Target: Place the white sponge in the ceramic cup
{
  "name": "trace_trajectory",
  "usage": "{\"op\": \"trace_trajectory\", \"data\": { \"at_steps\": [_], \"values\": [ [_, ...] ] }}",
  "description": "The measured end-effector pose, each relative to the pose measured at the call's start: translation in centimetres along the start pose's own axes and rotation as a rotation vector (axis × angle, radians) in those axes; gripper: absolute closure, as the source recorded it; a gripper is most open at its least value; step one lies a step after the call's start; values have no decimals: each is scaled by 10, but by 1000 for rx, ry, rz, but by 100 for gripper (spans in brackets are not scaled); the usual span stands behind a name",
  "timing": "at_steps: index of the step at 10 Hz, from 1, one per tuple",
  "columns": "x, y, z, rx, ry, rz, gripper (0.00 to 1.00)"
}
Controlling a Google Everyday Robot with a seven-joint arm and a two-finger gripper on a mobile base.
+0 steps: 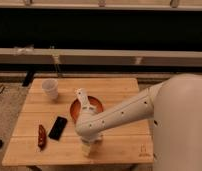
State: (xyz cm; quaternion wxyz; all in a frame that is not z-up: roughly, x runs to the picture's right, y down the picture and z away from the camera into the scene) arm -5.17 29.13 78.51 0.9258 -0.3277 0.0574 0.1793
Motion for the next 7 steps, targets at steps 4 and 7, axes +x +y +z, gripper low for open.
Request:
{"op": "trace_trajectory", "data": {
  "at_steps": [4, 7],
  "values": [
    [6, -3, -28, 12, -29, 20, 72],
    [10, 7, -63, -4, -63, 2, 97]
  ]
}}
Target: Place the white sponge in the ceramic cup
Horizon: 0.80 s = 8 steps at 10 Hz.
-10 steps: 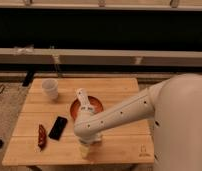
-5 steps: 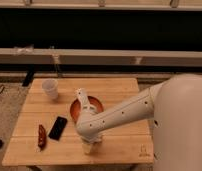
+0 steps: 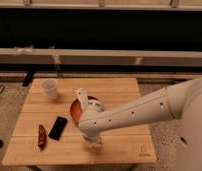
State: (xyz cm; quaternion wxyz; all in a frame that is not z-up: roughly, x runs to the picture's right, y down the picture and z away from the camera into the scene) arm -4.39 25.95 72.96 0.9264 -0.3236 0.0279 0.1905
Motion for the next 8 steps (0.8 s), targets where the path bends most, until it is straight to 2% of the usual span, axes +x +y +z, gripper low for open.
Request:
{"op": "trace_trajectory", "data": {
  "at_steps": [2, 4, 8],
  "values": [
    [-3, 5, -25, -19, -40, -7, 100],
    [-19, -1, -55, -44, -119, 2, 100],
    [-77, -42, -111, -62, -298, 2, 100]
  ]
}}
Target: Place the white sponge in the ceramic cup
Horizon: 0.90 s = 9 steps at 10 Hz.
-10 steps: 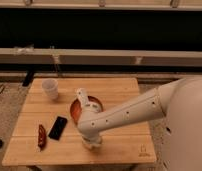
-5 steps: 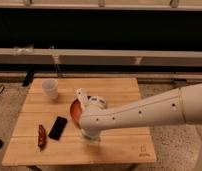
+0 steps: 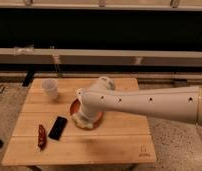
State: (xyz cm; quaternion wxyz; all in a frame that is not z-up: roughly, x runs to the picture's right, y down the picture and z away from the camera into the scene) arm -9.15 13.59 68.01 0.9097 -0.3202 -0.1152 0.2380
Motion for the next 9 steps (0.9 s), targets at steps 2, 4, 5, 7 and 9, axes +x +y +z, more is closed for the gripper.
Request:
{"op": "trace_trajectory", "data": {
  "at_steps": [2, 4, 5, 7, 9],
  "values": [
    [-30, -21, -5, -10, -61, -15, 100],
    [-63, -43, -1, -29, -119, -32, 100],
    [-85, -55, 2, -39, -150, -45, 100],
    [-117, -70, 6, -58, -209, -60, 100],
    [-133, -78, -7, -79, -296, -64, 100]
  ]
}}
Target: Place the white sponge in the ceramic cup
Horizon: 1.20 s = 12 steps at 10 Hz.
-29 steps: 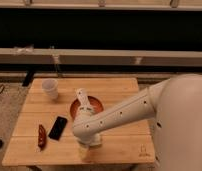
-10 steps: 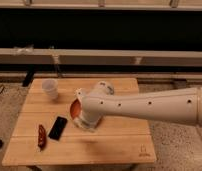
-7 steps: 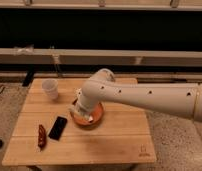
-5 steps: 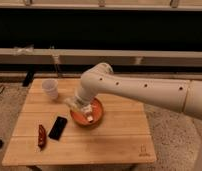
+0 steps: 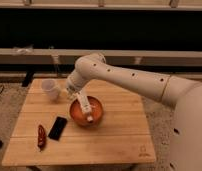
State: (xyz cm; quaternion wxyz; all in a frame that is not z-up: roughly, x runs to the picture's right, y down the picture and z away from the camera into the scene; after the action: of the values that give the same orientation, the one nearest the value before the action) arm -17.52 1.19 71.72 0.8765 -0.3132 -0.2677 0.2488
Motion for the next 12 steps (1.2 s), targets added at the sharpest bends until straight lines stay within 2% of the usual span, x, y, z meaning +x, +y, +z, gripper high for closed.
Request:
{"op": "trace_trajectory", "data": {
  "at_steps": [1, 7, 9, 12],
  "values": [
    [-3, -1, -4, -3, -23, -1, 100],
    [-4, -3, -4, 0, -25, -6, 100],
    [-11, -9, 4, 4, -28, -36, 100],
    [-31, -19, 23, -13, -52, -77, 100]
  ]
}}
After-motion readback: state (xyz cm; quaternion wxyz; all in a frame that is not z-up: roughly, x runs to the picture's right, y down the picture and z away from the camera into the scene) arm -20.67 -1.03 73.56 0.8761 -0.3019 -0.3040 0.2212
